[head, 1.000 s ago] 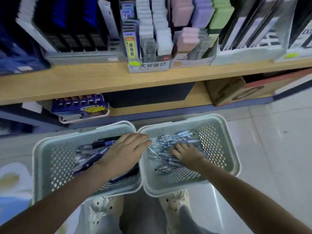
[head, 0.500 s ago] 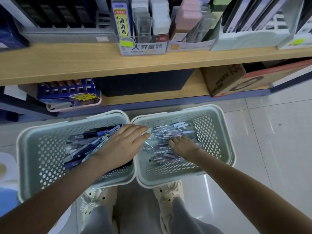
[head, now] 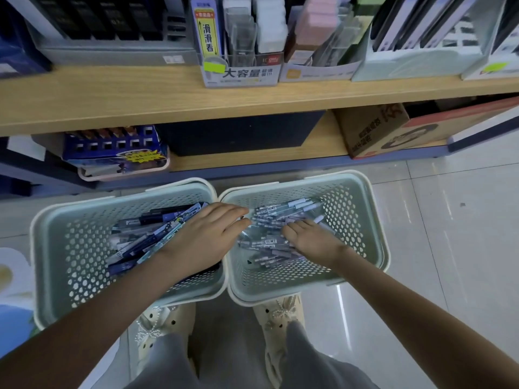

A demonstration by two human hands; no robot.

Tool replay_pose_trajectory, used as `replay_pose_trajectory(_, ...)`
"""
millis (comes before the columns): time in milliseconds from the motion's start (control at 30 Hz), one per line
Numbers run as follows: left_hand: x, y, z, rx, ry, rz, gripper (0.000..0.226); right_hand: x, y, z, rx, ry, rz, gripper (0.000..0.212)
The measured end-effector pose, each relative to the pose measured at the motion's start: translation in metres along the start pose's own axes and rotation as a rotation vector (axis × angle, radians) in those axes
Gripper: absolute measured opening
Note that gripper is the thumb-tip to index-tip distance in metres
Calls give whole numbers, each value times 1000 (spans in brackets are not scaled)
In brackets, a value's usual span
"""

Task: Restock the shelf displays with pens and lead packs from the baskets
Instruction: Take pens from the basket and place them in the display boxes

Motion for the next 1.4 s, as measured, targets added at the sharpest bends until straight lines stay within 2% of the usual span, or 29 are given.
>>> replay_pose_trajectory(100, 1, -8, 4, -57, -86, -55, 33, -11, -30, -2, 69, 4, -167, 54)
replay_pose_trajectory(300, 2, -37, 18, -304, -381, -162, 43, -35, -82, -8, 215, 61, -311, 63)
replay_pose_trajectory(367, -1, -41, 20, -442, -469, -160, 44, -42, -101, -13, 416, 110, -299, 54)
replay_pose_trajectory(500, -1, -32, 16, -817, -630, -68, 57, -53, -149, -20, 1029, 306, -203, 33)
replay_pose_trajectory(600, 23, -54, 9, -1036, -595, -85, 70, -62, -208, -6, 1355, 262, -270, 33)
replay_pose_trajectory(767, 66, -118, -13, -1275, -462, -109, 59, -76, -289, 14, 1661, 151, -412, 27)
replay_pose_trajectory(833, 71, -143, -15, -1313, -472, -150, 56, -80, -311, 19, 1723, 130, -408, 28)
replay_pose_trajectory(933, 65, -172, -19, -1299, -540, -158, 50, -88, -335, 33, 1805, 90, -306, 15)
replay_pose_trajectory(967, 61, -181, -20, -1283, -546, -160, 42, -90, -341, 36, 1824, 100, -292, 16)
replay_pose_trajectory(1033, 53, -196, -22, -1252, -551, -163, 9, -93, -348, 41, 1807, 117, -295, 17)
replay_pose_trajectory(1067, 49, -205, -21, -1242, -557, -184, 5, -93, -350, 42, 1792, 126, -306, 20)
replay_pose_trajectory(1167, 33, -227, -25, -1249, -590, -209, 9, -94, -356, 48, 1735, 138, -288, 27)
replay_pose_trajectory(1267, 17, -249, -31, -1252, -591, -232, 15, -97, -373, 70, 1764, 26, -221, 32)
replay_pose_trajectory(1400, -4, -285, -34, -1244, -560, -339, 10, -102, -401, 102, 1842, -132, -126, 38)
Point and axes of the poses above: each hand's wrist, its own x-axis towards the middle knuckle, its own y-axis out of the palm, z = x × y, the point moved 10 cm from there along x, towards the middle knuckle, and after that the axes turned 11 degrees about y, right-handed, at the moved point
